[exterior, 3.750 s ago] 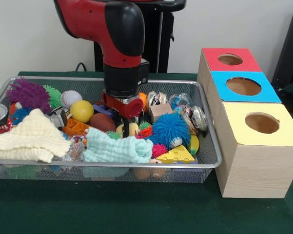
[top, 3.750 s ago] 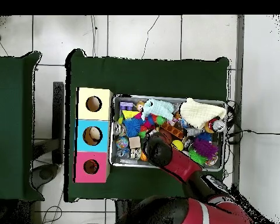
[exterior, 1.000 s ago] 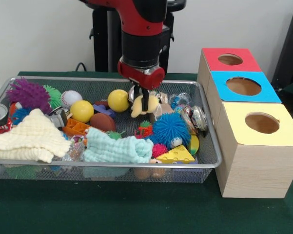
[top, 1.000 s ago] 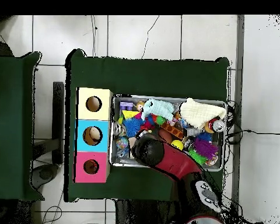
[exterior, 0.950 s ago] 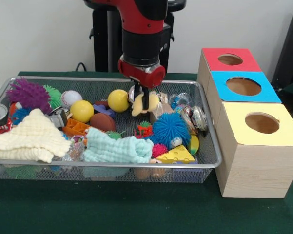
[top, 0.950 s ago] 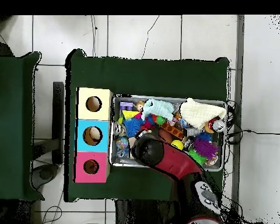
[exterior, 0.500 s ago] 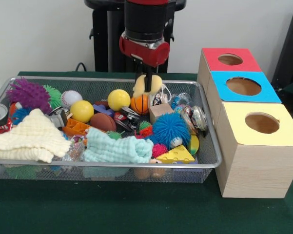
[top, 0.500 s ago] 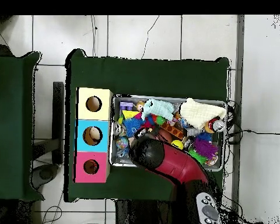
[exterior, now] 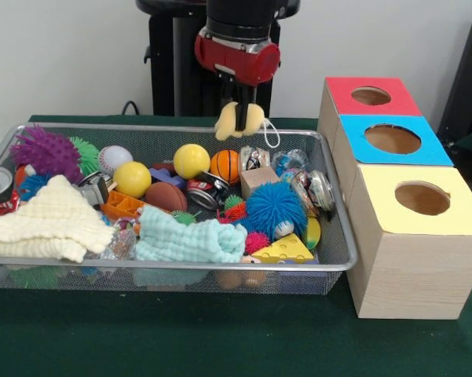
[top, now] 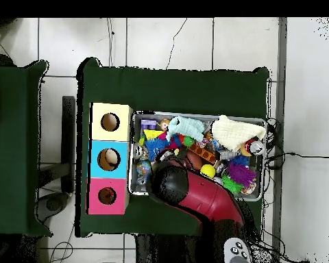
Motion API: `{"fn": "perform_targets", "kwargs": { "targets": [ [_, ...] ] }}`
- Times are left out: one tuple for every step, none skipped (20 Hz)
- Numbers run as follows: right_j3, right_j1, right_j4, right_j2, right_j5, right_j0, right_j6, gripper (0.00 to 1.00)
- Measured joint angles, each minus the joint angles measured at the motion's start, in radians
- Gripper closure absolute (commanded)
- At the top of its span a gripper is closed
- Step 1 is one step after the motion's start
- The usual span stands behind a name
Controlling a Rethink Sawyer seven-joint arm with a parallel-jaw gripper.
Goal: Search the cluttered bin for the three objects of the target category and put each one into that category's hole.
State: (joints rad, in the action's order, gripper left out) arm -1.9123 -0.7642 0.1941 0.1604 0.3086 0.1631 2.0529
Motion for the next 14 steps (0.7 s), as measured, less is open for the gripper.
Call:
{"fn": "perform_targets", "kwargs": {
  "targets": [
    [-0.003,-0.005,0.001,0.004,0.000,-0.007,0.000,1.00],
    [-0.008,-0.009,0.002,0.009,0.000,-0.015,0.000,1.00],
    [-0.016,-0.014,0.003,0.015,0.000,-0.025,0.000,1.00],
    [-0.022,-0.017,0.003,0.020,0.000,-0.032,0.000,1.00],
    [-0.032,-0.021,0.003,0.027,0.000,-0.043,0.000,1.00],
    [-0.040,-0.023,0.003,0.033,0.000,-0.052,0.000,1.00],
    [-0.048,-0.025,0.003,0.038,0.000,-0.060,0.000,1.00],
    [-0.060,-0.029,0.003,0.047,-0.002,-0.075,0.000,1.00],
    [-0.068,-0.031,0.004,0.053,-0.005,-0.086,0.000,1.00],
    [-0.080,-0.034,0.007,0.061,-0.011,-0.101,0.000,1.00],
    [-0.089,-0.035,0.009,0.064,-0.017,-0.110,0.000,1.00],
    [-0.098,-0.037,0.011,0.068,-0.023,-0.119,0.000,1.00],
    [-0.106,-0.037,0.013,0.071,-0.030,-0.127,0.000,1.00],
    [-0.120,-0.038,0.017,0.074,-0.041,-0.138,0.000,1.00]
  ]
}}
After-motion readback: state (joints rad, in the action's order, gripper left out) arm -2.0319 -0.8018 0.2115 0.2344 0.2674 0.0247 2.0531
